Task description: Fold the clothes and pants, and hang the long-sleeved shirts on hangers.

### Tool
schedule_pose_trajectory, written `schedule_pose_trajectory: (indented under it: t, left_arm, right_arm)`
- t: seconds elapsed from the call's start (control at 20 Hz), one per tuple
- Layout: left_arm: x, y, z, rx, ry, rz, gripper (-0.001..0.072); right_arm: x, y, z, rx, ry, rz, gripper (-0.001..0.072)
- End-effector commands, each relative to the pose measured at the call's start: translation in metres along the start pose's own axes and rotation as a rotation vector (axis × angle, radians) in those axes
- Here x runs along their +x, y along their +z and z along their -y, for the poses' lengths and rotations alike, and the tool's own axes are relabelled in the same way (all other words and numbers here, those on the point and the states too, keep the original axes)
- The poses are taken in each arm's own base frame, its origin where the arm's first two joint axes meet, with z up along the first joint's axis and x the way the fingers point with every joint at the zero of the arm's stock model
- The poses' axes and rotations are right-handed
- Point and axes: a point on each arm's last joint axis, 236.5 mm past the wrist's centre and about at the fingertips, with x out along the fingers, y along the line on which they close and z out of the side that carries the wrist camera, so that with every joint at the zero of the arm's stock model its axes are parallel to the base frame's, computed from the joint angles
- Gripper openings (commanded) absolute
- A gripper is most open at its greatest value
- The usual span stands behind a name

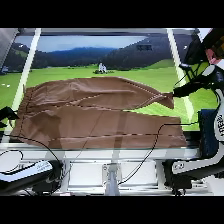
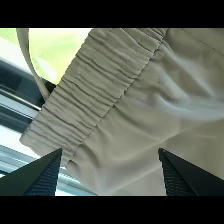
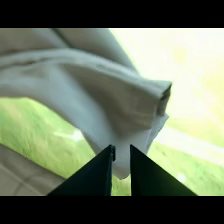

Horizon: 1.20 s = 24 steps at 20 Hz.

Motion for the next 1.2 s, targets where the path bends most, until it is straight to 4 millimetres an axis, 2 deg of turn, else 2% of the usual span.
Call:
schedule_pose_trajectory:
  t: [0.0,0.1,0.15,0.2,0.25,0.3,0.4,0.6,0.8,0.85,0.95,1.05,1.15]
  left_arm:
    - [0.0,0.005,-0.001,0.0,0.006,0.02,0.0692]
    - [0.0,0.005,-0.002,0.0,0.007,0.022,0.0692]
    - [0.0,0.005,-0.002,0.0,0.006,0.022,0.0693]
    - [0.0,0.005,-0.001,0.0,0.006,0.022,0.0692]
    - [0.0,0.005,-0.001,0.0,0.006,0.021,0.0692]
    - [0.0,0.005,-0.001,0.0,0.005,0.02,0.0692]
    - [0.0,0.003,-0.001,0.0,0.004,0.014,0.0692]
    - [0.0,0.003,-0.001,-0.039,0.003,0.014,0.0692]
    - [0.0,0.005,0.005,-0.059,-0.023,0.022,0.0692]
    - [-0.001,0.007,0.01,-0.063,-0.042,0.027,0.0692]
    - [-0.001,0.008,0.014,-0.068,-0.06,0.032,0.0692]
    - [-0.001,0.008,0.014,-0.068,-0.06,0.032,0.0693]
    - [-0.001,0.008,0.014,-0.068,-0.06,0.032,0.0692]
  right_arm:
    - [-0.017,0.012,0.02,0.098,0.01,0.095,0.0015]
    - [-0.015,0.019,0.018,0.195,0.124,0.171,0.0013]
    - [-0.014,0.027,0.019,0.244,0.177,0.221,0.013]
    - [-0.013,0.038,0.023,0.309,0.216,0.274,0.0307]
    - [-0.01,0.044,0.028,0.357,0.234,0.304,0.034]
    - [-0.002,0.045,0.03,0.378,0.251,0.304,0.0345]
    - [0.018,0.037,0.028,0.362,0.279,0.253,0.0347]
    - [0.047,0.023,0.022,0.353,0.33,0.179,0.0347]
    - [0.057,0.023,0.0,0.25,0.359,0.138,0.0344]
    - [0.058,0.024,-0.007,0.216,0.366,0.13,0.0299]
    - [0.056,0.024,-0.018,0.18,0.384,0.113,0.0032]
    - [0.047,0.025,-0.024,0.16,0.398,0.108,0.0013]
    - [0.027,0.037,-0.021,0.13,0.371,0.149,0.0013]
